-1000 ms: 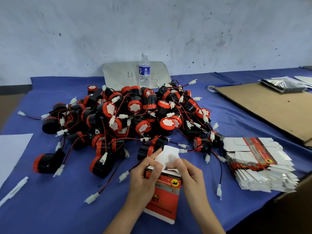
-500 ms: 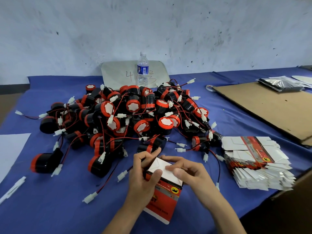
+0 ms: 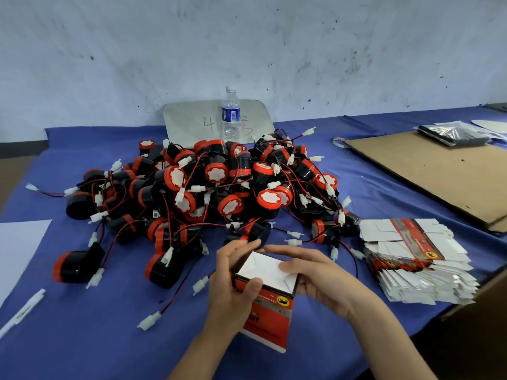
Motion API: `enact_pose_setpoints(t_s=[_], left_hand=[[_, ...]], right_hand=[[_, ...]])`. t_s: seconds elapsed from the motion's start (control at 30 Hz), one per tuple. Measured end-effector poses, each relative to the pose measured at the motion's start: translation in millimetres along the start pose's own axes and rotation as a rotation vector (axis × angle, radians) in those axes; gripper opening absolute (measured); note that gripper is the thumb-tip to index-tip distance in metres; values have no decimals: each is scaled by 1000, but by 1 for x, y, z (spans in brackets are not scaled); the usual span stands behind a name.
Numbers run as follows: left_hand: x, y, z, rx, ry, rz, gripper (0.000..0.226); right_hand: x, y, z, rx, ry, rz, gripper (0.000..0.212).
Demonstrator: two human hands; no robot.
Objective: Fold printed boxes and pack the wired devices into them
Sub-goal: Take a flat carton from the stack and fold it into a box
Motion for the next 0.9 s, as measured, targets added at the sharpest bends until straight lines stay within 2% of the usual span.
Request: enact_pose_setpoints(t_s=[0.17,0.27,0.47,0.53,0.6,0.67,0.73,0.8,0.83,0.9], left_hand=[[16,10,3,-62,141,-82,80],[17,10,4,-62,180,-85,81],[22,4,4,-12,228,-67,70],[23,1,5,12,250,-32,68],[17,-2,5,24,198,79,62],[0,-3,6,13,42,224,51],[-17,8,7,-130,-80,361,58],[-24,32,8,-383,-30,496,78],[-24,39,8,-444,9,610,82],[-22,42,10,-440,24,762,77]], right_hand=[[-7,-4,-2,-117,56,322,52],[-3,-7,-4,-128,172,444,65],[4,-1,-7,-190,364,442,78],[2,4,-10,-227,362,457,81],[-7,10,-15,-260,285,404,79],[-16,24,-24,-297,150,115,71],[-19,43,-36,-336,-15,-394,71],[-6,52,-40,-357,-151,-936,72],[3,46,-35,-327,-170,-1141,69],[17,21,-18,-195,-102,-1373,62]])
Point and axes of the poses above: each hand's wrist, its own z-axis towards the middle knuckle, its own x-axis out of the palm, y = z × x, the point moved 9 cm from there along z, towards the middle knuckle, and after that the axes turned 15 degrees about y, right-handed, at the moved point
